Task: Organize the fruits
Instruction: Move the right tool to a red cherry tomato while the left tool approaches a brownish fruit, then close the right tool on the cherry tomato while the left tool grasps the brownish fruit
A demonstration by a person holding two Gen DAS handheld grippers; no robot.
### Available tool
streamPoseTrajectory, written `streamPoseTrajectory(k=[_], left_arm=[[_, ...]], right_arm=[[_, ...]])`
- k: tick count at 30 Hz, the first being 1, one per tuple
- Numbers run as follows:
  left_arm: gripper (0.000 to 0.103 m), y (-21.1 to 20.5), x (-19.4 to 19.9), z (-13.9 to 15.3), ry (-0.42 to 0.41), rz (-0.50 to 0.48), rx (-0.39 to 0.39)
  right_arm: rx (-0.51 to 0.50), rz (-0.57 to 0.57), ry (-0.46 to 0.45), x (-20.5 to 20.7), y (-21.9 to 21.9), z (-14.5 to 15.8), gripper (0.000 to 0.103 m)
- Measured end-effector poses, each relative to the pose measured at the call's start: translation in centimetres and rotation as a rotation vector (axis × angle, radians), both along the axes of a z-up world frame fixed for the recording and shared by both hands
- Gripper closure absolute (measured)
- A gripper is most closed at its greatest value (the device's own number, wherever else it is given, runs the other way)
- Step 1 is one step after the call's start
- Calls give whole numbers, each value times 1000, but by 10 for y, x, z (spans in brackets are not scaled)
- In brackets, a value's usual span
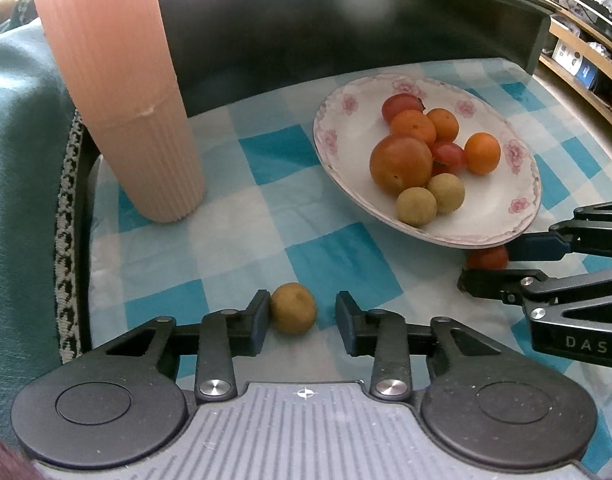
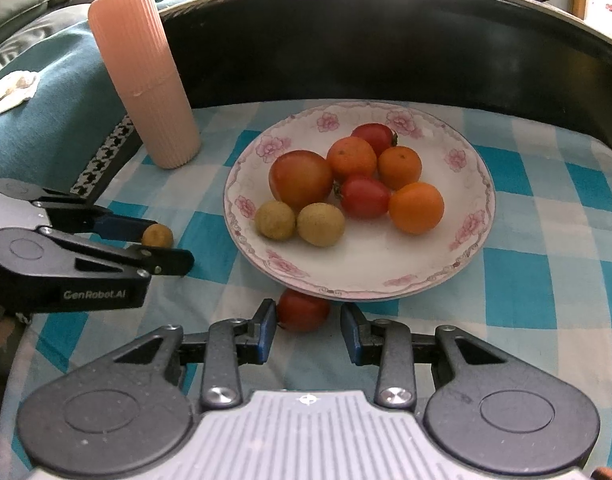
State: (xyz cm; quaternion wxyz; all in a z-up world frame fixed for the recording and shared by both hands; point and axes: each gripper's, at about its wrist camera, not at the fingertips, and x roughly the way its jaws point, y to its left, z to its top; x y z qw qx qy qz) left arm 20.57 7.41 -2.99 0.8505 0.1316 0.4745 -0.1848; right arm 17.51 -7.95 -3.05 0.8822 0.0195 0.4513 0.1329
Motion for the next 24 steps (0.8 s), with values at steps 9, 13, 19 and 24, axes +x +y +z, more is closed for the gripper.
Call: streamPoseTrajectory(k=[9, 13, 19, 24], left_arm=[[63, -1, 2, -3, -3, -10, 13], [63, -2, 1, -2, -5, -16, 20], [63, -3, 2, -2, 1, -8, 19], [68, -4, 1, -2, -2, -17, 29]], right_arm=[[-39, 22, -18, 0, 6, 0, 53], [-63, 36, -24, 0, 10, 0, 54], [-59, 47, -19, 1, 10, 1, 58], [-60, 53, -16, -1, 11, 1, 58]])
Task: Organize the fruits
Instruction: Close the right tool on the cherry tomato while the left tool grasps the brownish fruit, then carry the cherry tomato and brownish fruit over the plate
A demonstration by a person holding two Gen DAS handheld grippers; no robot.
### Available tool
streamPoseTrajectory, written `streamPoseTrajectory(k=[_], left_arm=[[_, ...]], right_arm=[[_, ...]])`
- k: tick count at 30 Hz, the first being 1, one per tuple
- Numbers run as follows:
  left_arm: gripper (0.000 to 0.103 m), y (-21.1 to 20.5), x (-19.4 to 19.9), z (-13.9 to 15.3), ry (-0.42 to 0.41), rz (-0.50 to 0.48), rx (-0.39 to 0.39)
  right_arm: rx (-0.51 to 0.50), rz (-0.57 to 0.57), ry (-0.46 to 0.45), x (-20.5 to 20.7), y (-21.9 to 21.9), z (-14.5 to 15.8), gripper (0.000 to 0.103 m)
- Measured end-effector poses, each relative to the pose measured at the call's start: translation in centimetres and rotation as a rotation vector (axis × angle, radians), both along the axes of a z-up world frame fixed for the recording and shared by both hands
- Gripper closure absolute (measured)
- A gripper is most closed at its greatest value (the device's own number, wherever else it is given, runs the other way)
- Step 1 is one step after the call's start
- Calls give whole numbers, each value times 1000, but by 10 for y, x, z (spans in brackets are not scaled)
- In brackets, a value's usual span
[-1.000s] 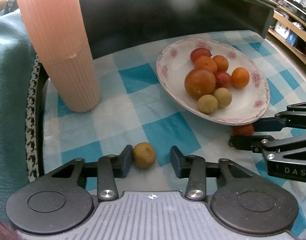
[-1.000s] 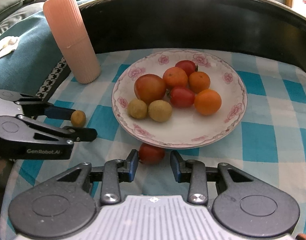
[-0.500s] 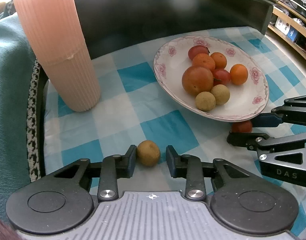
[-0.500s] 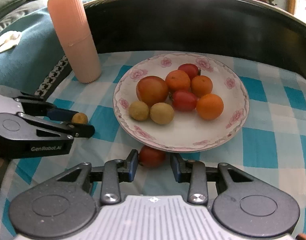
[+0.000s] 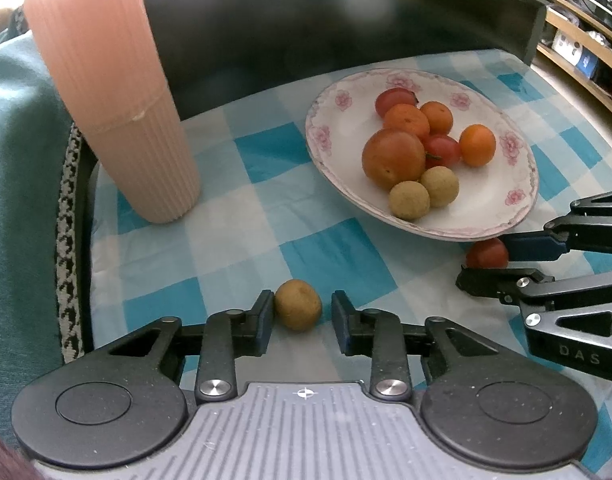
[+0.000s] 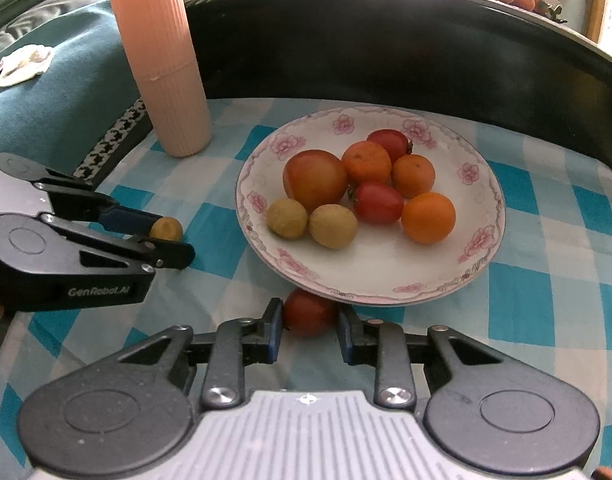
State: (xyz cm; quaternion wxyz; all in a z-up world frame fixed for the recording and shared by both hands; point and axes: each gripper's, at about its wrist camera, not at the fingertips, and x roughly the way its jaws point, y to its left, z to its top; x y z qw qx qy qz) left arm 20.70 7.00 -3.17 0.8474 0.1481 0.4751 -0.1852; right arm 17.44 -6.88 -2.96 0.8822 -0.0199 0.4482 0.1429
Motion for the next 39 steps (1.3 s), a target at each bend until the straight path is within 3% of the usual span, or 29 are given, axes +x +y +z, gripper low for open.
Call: streamPoseTrajectory(k=[17, 39], left_arm=[[70, -27, -24, 10, -23, -114, 19], [70, -53, -21, 35, -79, -128, -19]], right_arm=[[-12, 22, 12, -14, -9, 7, 59], [9, -5, -55, -25, -27, 35, 59]])
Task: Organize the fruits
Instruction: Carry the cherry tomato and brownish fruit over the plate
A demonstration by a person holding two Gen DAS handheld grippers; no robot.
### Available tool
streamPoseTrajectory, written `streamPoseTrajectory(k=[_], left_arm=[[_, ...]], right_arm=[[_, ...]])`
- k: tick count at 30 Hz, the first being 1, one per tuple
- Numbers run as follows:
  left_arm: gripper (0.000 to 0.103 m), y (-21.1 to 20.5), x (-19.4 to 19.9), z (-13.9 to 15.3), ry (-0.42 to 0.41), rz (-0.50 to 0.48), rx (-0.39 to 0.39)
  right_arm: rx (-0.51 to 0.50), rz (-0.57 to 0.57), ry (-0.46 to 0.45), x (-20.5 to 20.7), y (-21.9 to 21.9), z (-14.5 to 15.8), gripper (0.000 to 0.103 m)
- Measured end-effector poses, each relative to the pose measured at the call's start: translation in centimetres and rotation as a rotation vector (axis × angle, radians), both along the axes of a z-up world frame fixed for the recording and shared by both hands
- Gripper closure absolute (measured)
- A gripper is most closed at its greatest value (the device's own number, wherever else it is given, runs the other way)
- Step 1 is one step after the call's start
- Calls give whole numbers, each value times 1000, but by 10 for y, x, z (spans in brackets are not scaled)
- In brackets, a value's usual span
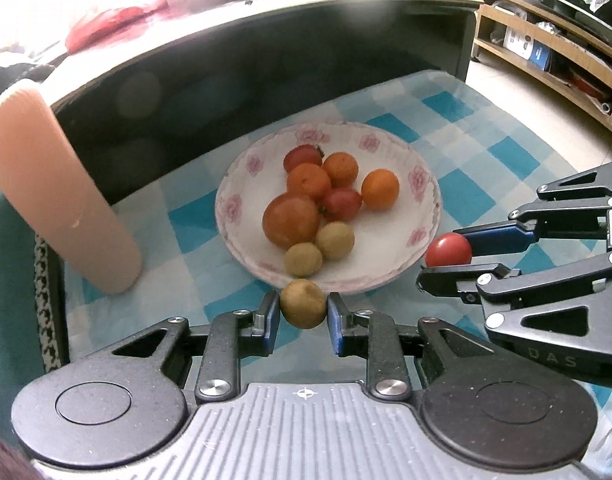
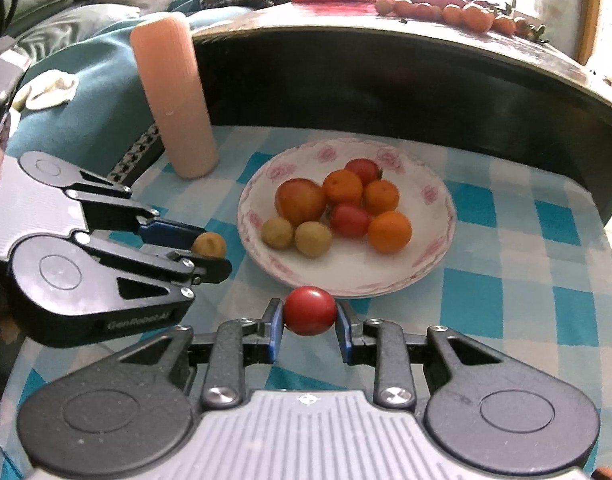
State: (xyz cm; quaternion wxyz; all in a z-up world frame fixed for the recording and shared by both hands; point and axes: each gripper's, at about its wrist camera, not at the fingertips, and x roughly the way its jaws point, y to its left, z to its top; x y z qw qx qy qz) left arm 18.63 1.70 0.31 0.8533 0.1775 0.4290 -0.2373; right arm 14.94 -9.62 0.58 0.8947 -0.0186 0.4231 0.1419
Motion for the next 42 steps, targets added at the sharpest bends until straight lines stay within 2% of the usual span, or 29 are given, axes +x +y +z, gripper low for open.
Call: streamPoseTrajectory(k=[12, 25, 42], left_arm=[[70, -19, 12, 7, -9, 16, -31], [70, -26, 20, 2, 1, 33, -25], [72, -27, 28, -4, 12, 55, -23]], right_arm=[[3, -61, -20, 12, -19, 5, 59], [-1, -83, -44, 29, -25, 8, 59], [-4, -96, -30, 39, -25, -2, 59]])
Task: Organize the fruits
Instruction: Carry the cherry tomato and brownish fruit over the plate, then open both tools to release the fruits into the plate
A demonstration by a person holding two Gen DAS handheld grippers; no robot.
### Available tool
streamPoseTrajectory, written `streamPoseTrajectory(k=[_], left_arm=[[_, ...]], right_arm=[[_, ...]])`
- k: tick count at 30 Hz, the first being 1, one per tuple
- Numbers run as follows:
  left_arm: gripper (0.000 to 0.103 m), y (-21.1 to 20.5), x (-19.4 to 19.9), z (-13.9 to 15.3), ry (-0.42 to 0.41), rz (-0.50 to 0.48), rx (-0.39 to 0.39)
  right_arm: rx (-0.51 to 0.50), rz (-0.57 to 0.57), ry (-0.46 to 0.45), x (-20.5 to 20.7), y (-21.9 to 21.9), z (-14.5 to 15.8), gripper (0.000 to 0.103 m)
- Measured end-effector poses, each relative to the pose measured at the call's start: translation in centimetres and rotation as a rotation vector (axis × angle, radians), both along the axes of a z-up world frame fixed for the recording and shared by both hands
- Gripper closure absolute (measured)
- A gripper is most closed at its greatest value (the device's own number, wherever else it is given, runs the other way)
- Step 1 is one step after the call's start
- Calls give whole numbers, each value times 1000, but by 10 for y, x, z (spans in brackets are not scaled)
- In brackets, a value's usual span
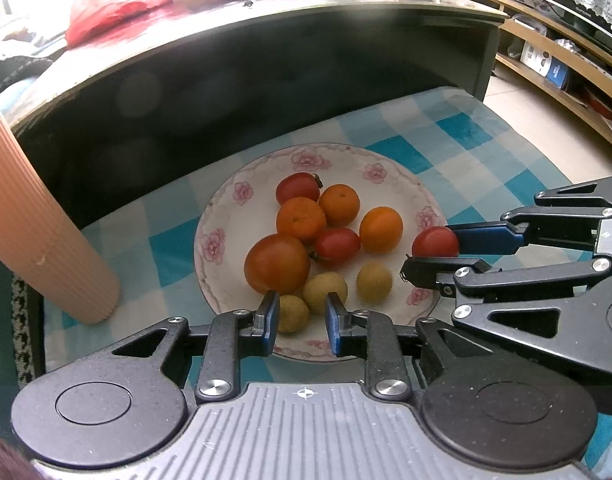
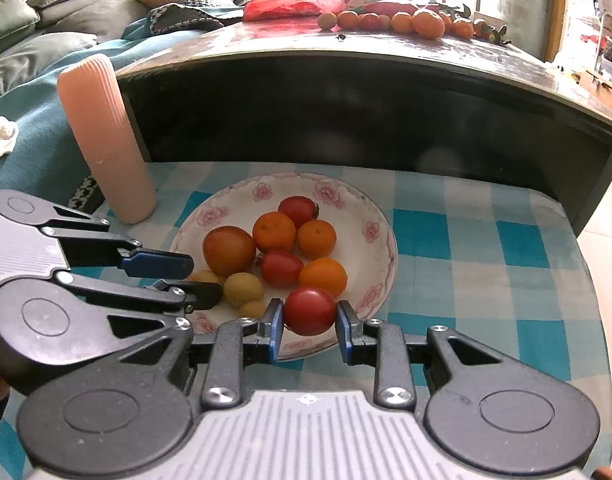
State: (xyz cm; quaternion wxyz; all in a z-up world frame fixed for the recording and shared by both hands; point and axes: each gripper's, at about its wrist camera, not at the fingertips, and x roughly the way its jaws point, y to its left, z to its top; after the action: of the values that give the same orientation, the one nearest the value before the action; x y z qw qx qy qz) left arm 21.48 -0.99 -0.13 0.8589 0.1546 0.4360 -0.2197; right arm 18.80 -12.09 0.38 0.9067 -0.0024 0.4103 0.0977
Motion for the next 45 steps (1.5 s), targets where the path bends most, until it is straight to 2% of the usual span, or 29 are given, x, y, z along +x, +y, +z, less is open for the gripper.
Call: streamPoseTrajectory(k=[20, 38, 43, 45], left_arm=[[66, 6, 8, -8, 4, 35, 6], [39, 17, 9, 1, -18, 84, -4], [23, 20, 8, 7, -31, 113, -28], [21, 20, 7, 10, -33, 117, -34]], right_arm=[[-14, 19, 2, 18, 4, -10, 58], [10, 5, -15, 17, 0, -1, 57], [6, -16, -16, 13, -4, 3, 57], [2, -25, -14, 9, -5, 4, 57]])
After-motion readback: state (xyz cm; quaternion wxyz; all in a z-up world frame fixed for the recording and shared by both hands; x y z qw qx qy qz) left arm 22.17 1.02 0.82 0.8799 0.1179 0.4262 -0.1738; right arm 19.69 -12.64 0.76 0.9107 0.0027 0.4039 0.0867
